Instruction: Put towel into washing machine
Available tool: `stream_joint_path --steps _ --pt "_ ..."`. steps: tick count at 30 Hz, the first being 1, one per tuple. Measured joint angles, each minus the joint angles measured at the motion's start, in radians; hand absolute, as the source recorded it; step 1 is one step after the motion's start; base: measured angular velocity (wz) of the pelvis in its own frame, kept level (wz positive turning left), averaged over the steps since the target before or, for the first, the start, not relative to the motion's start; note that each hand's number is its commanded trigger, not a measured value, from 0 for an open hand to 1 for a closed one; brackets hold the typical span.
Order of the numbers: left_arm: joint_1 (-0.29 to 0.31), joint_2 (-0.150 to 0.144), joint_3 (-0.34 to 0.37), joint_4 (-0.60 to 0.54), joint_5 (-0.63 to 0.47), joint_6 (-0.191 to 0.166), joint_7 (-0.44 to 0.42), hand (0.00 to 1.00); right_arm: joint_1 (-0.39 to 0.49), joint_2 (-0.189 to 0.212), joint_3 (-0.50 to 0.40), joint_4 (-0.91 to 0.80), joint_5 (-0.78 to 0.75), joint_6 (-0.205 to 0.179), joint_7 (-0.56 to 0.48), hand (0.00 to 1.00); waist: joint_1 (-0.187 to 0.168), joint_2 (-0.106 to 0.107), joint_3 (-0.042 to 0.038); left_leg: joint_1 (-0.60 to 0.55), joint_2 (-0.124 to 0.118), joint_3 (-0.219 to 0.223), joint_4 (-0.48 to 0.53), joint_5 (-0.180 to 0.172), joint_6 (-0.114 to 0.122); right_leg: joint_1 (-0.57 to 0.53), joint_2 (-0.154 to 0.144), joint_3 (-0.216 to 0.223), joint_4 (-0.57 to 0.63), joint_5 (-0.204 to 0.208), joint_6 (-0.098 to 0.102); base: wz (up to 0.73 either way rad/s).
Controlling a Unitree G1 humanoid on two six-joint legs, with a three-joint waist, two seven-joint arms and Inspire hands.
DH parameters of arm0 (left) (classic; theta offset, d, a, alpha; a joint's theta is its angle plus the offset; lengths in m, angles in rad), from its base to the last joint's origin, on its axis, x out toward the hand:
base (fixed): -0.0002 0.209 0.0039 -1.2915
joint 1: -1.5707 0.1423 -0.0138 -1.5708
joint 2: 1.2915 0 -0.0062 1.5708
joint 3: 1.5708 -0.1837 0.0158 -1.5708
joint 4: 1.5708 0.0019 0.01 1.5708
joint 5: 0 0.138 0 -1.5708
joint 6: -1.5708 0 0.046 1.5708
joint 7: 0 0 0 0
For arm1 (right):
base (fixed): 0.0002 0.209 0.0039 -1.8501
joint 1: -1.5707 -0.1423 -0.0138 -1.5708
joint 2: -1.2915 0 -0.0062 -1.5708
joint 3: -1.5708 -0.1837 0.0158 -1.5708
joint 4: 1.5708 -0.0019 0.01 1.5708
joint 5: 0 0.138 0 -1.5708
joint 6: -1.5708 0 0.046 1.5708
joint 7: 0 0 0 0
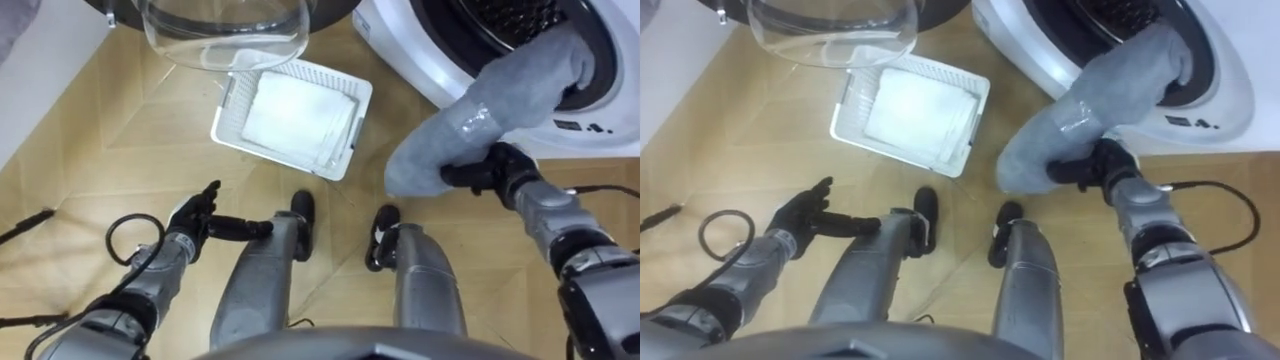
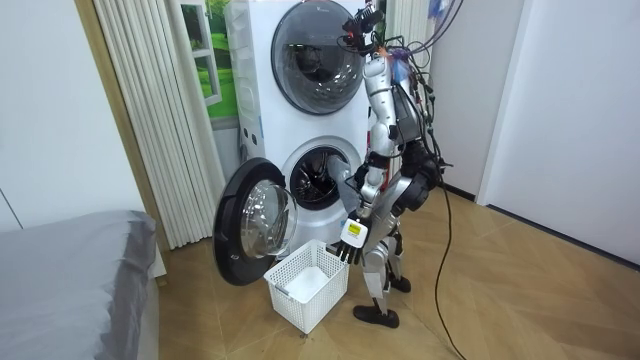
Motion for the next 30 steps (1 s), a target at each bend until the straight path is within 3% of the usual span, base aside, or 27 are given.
stream_joint_path --steps 6,13,18,21,29,30 --pt "0.005 0.01 0.016 -0.003 0.001 -0.001 0.018 0.0 -0.054 -0.084 -0.009 -0.004 0.02 0.022 0.023 1.0 0.002 -0.015 -0.0004 -0.003 -0.006 0.007 0.001 0.0 0.001 -0.014 -0.003 0.014 0.013 -0.001 0.003 -0.02" --pt "0.012 0.011 0.041 -0.005 0.0 0.005 0.017 0.0 -0.083 -0.117 -0.015 0.006 0.162 0.065 0.074 1.0 -0.002 -0.032 0.0022 0.0 -0.011 0.004 0.002 0.004 0.004 -0.015 -0.013 0.024 0.022 -0.002 0.004 0.01" --pt "0.034 0.016 0.096 -0.007 -0.011 0.007 0.02 0.0 -0.094 -0.152 -0.051 -0.002 0.275 0.132 0.087 1.0 -0.008 -0.069 0.0022 0.0 -0.025 0.006 0.002 0.009 0.011 -0.019 -0.032 0.021 0.038 -0.007 0.01 0.07" --pt "0.035 0.022 0.106 -0.007 -0.011 0.007 0.021 0.0 -0.12 -0.182 -0.065 -0.002 0.414 0.147 0.073 1.0 -0.005 -0.085 0.0051 -0.002 -0.027 0.009 0.006 0.008 0.013 -0.02 -0.026 0.022 0.039 -0.005 0.014 0.0" --pt "0.042 0.02 0.112 -0.033 -0.011 0.012 0.061 0.0 -0.136 -0.184 -0.099 -0.03 0.683 0.218 0.019 1.0 -0.004 -0.085 0.004 -0.026 -0.026 0.02 0.024 0.004 0.021 -0.046 -0.029 0.03 0.055 -0.003 0.02 -0.01" --pt "0.049 0.016 0.119 -0.044 -0.011 0.013 0.072 0.0 -0.145 -0.183 -0.103 -0.039 0.725 0.231 -0.004 0.89 -0.006 -0.086 0.0042 -0.028 -0.028 0.028 0.028 0.003 0.024 -0.055 -0.033 0.037 0.066 -0.005 0.022 -0.05"
